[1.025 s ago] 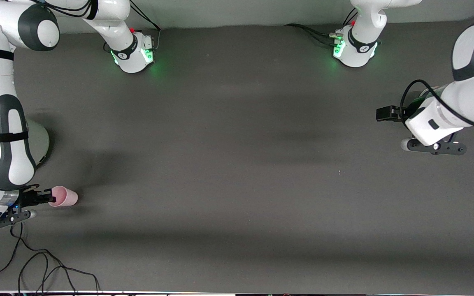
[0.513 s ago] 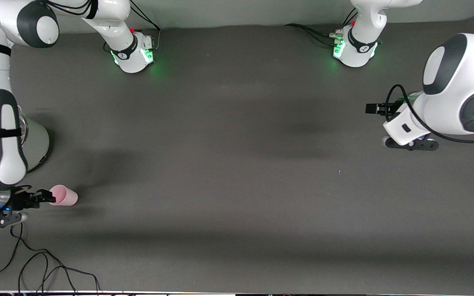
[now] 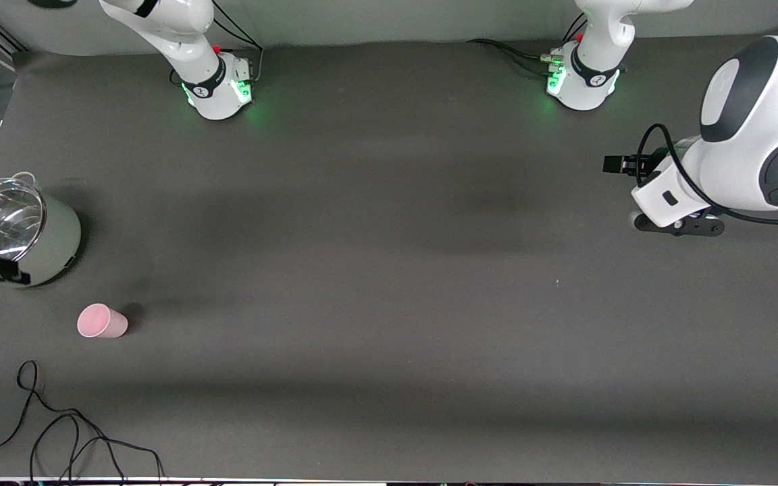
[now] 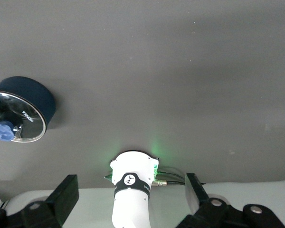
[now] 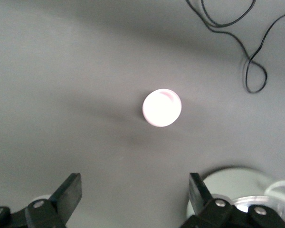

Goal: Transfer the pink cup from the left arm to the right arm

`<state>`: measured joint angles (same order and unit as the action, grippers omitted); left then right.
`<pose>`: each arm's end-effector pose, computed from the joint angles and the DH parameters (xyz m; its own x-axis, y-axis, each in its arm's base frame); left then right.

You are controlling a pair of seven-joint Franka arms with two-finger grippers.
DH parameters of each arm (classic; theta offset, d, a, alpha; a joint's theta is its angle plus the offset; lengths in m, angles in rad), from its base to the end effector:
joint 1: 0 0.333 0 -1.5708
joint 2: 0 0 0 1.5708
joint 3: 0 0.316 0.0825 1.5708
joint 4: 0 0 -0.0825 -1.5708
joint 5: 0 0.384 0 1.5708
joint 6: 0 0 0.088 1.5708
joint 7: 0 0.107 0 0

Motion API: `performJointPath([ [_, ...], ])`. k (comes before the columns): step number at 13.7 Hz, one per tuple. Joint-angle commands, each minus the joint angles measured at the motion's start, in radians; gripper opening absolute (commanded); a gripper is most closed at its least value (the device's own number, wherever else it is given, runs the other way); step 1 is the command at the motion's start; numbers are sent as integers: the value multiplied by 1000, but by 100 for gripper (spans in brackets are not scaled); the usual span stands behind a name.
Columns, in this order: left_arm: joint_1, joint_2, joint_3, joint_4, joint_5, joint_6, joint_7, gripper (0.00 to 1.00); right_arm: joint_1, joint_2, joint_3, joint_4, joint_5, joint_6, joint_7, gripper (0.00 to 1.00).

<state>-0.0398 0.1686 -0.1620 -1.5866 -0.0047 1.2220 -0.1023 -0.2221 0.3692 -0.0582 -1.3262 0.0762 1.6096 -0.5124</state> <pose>0.5379 -0.1046 0.5056 0.8579 -0.0849 -0.5068 -0.1103 -0.9937 -0.0202 0.6388 -0.1690 0.5184 0.9723 0.2287 -0.0475 0.2239 -0.9705 -0.0893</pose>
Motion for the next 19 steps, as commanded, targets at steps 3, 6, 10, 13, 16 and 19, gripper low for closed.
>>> performJointPath([
  [3, -170, -29, 175, -3, 48, 40, 175, 99, 150, -237, -5, -223, -33, -11, 288, 100],
  [6, -164, -153, 233, -102, 35, 231, 316, 100, 194, -332, -5, -339, -36, 38, 365, 100],
  [10, -76, -251, 156, -204, 28, 456, 297, 100, 194, -403, -5, -421, -38, 89, 365, 100],
  [13, -35, -247, 111, -174, 28, 442, 219, 100, 196, -401, 7, -383, -93, 85, 395, 100],
  [16, 10, -242, 72, -150, 28, 383, 230, 100, 196, -388, 24, -321, -98, 47, 468, 100],
  [19, 18, -232, 58, -153, 29, 379, 214, 100, 202, -383, 27, -289, -96, 36, 497, 100],
])
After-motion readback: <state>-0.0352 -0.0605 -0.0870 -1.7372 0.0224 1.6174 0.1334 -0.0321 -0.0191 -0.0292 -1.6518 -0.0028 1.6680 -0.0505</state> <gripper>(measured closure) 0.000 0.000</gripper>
